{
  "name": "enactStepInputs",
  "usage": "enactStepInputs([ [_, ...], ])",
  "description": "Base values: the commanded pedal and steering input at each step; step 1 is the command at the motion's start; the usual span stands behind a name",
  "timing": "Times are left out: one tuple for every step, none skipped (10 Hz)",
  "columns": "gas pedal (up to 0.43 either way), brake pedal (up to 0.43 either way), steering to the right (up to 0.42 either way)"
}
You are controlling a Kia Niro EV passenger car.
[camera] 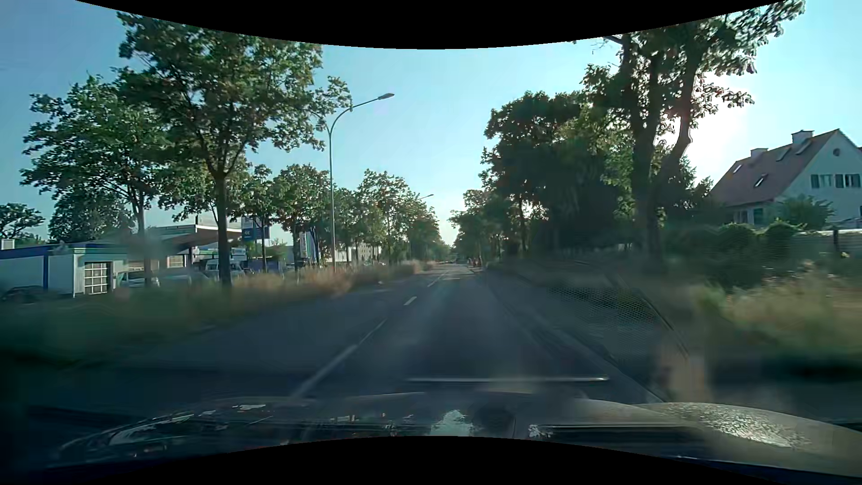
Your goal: Follow the waypoints while adhering to traffic rules and regulations
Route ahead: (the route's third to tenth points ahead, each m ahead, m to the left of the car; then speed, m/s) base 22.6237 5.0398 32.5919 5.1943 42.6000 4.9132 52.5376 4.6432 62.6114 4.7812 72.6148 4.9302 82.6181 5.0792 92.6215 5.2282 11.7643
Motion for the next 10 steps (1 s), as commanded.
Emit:
enactStepInputs([
  [0.189,0.0,-0.001],
  [0.189,0.0,-0.001],
  [0.189,0.0,-0.004],
  [0.177,0.0,-0.005],
  [0.177,0.0,-0.005],
  [0.169,0.0,-0.005],
  [0.157,0.0,-0.005],
  [0.138,0.0,-0.005],
  [0.138,0.0,-0.005],
  [0.13,0.0,-0.005],
])
